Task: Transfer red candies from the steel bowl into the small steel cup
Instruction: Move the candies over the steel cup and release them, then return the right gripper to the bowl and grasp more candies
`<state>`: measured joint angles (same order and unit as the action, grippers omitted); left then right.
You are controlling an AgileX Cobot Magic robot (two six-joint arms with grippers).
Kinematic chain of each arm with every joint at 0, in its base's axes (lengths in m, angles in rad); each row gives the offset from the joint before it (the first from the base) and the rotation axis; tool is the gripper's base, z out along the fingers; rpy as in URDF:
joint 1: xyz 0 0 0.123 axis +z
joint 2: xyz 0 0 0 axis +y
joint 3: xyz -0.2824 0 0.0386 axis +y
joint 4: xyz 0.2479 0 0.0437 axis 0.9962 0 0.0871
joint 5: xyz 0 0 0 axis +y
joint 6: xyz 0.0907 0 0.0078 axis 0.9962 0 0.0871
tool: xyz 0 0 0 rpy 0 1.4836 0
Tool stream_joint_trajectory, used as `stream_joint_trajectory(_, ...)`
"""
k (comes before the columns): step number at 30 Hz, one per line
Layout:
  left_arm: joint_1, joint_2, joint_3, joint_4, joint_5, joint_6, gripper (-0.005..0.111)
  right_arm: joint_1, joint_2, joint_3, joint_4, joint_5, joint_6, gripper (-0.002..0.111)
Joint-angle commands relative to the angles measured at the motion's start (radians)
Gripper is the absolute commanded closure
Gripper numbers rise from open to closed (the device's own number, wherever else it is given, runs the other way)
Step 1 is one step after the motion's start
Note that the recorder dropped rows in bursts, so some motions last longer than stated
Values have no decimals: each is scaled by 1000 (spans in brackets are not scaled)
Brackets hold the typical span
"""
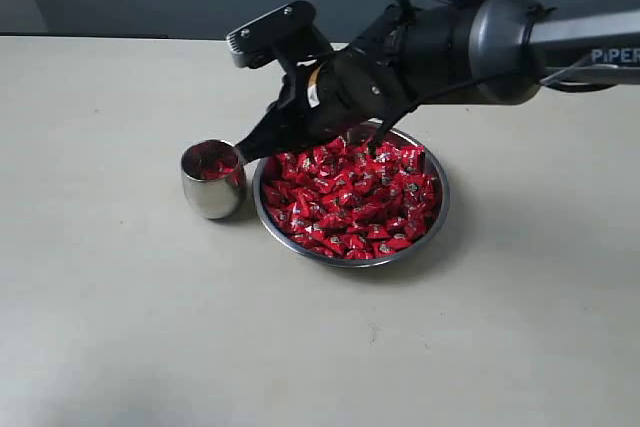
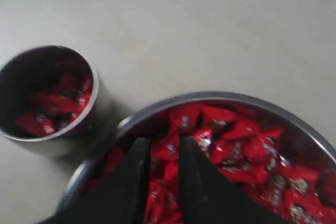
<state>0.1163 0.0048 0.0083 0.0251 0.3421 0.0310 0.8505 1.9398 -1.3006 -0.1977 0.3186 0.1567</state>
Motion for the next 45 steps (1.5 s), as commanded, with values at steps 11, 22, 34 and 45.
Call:
stream_joint_trajectory(11,-8,-5,-8,2,-5,-2,106,-153,17,0,44,24,0,72)
stream_joint_trajectory(22,-8,-5,-8,2,-5,-2,106,-182,100,0,178,-42,-30,72)
stream_joint_trajectory(34,-8,-5,-8,2,-5,-2,106,-182,172,-2,210,-96,-56,75)
stream_joint_trajectory(45,-8,-5,-8,2,-5,-2,106,-198,146,-2,186,-59,-54,108)
